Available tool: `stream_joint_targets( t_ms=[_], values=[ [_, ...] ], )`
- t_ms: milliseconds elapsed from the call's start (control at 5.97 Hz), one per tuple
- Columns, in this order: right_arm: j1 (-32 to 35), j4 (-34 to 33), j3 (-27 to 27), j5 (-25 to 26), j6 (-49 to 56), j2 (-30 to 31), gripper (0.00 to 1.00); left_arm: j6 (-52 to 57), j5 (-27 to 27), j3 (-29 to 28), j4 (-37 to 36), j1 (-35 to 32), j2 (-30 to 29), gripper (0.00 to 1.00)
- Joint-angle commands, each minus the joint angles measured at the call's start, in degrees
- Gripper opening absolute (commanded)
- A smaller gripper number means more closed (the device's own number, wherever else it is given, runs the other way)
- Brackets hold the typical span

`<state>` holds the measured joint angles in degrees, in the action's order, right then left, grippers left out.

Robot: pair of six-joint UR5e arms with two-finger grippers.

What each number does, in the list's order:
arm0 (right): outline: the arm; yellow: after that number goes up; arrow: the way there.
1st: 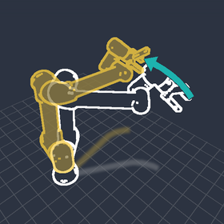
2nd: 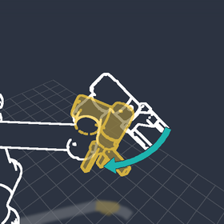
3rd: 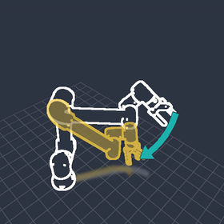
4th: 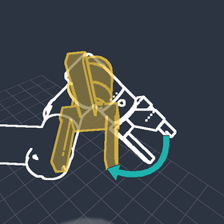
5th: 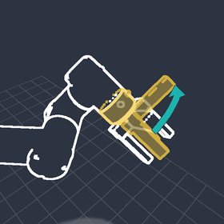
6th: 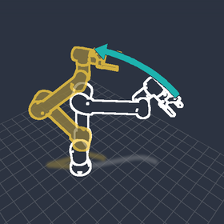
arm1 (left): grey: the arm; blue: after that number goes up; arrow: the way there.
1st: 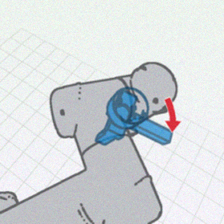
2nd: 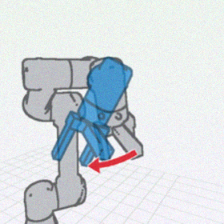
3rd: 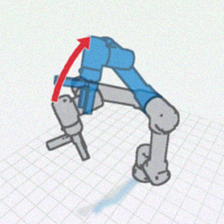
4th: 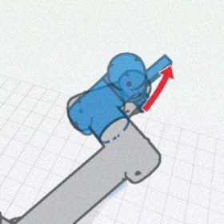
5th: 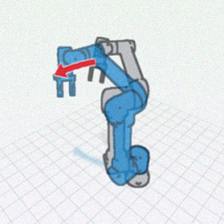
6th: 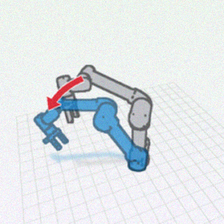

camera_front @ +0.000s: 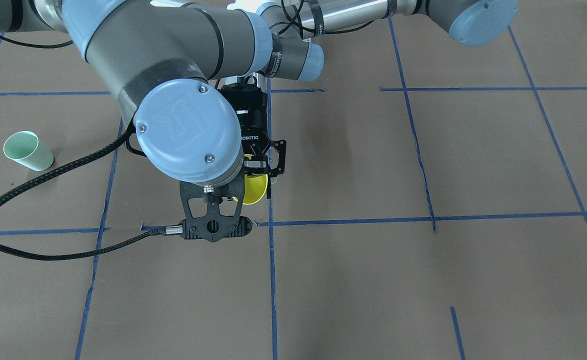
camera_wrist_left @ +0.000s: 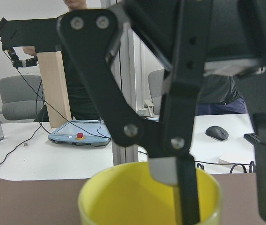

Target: Transfer and stack yellow cup on green cup

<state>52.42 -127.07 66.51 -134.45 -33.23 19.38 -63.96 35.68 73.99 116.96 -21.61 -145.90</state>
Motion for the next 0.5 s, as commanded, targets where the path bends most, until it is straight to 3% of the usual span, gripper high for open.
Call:
stream_joint_targets(
  t_ms=[0,335],
  values=[
    [-0.1,0.0,-0.1,0.0,0.0,0.0,0.47,0.1,0.0,0.1,0.0,0.0,0.0,0.39],
    [-0.1,0.1,-0.2,0.2,0.1,0.0,0.45,0.2,0.1,0.3,0.0,0.0,0.0,0.39]
  ],
)
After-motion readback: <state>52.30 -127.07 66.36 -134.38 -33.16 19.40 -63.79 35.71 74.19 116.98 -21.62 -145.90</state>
